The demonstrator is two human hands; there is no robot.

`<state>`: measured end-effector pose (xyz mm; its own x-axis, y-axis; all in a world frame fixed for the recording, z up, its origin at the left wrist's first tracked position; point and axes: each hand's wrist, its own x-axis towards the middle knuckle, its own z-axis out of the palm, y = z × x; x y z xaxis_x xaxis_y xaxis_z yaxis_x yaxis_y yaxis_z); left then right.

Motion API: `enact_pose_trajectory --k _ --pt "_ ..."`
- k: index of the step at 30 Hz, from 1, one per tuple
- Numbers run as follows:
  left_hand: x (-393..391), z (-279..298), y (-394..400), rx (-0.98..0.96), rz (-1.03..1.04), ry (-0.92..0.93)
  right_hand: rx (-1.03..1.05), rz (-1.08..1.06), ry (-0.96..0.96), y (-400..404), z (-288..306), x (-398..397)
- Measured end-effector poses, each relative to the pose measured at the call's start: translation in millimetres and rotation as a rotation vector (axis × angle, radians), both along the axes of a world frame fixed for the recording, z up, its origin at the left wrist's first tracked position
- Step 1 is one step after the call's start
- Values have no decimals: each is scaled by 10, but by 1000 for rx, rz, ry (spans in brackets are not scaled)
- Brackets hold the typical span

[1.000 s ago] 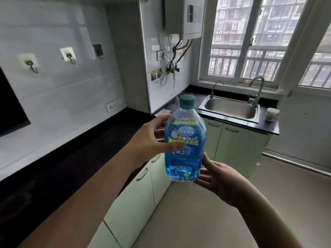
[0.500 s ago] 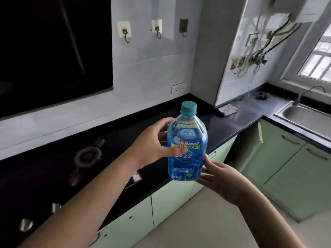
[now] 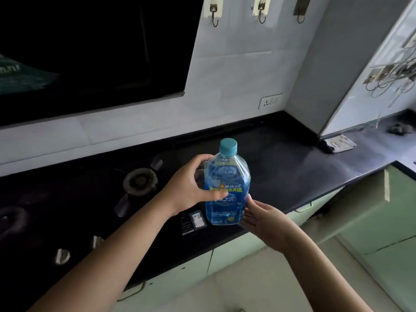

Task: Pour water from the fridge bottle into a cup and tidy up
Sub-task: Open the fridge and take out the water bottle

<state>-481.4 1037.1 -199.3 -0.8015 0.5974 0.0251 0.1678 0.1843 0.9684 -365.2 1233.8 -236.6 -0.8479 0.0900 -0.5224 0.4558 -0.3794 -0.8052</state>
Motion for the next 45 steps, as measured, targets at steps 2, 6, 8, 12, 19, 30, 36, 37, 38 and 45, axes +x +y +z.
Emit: enact_pose_trajectory --k 2,6,8,12,19,30,36,37,38,45 --pt "-109 -127 23 -41 25 -13 -15 19 -18 60 -131 -161" --pt "-318 -352 93 -140 117 -7 -20 110 -31 202 -321 -479" --pt "-385 -451 150 -177 158 -15 -36 146 -44 285 -418 -632" --pt "-520 -679 297 -233 209 -35 -14 198 -79 461 -635 -918" --pt "-773 -996 590 -362 289 -36 62 237 -117 712 -1018 -1339" --pt "-1171 -1298 813 -408 379 -66 80 340 -168 872 -1405 -1911" --pt "-1226 -1444 821 -375 459 -96 31 316 -231 896 -1412 -2092" --pt "-1234 -1462 816 -369 475 -109 -4 282 -227 882 -1381 -2112" --pt "-1243 -1471 815 -366 481 -119 -7 258 -231 873 -1366 -2126" --pt "-1338 -1520 778 -357 454 -134 -94 211 -261 760 -1353 -2200"
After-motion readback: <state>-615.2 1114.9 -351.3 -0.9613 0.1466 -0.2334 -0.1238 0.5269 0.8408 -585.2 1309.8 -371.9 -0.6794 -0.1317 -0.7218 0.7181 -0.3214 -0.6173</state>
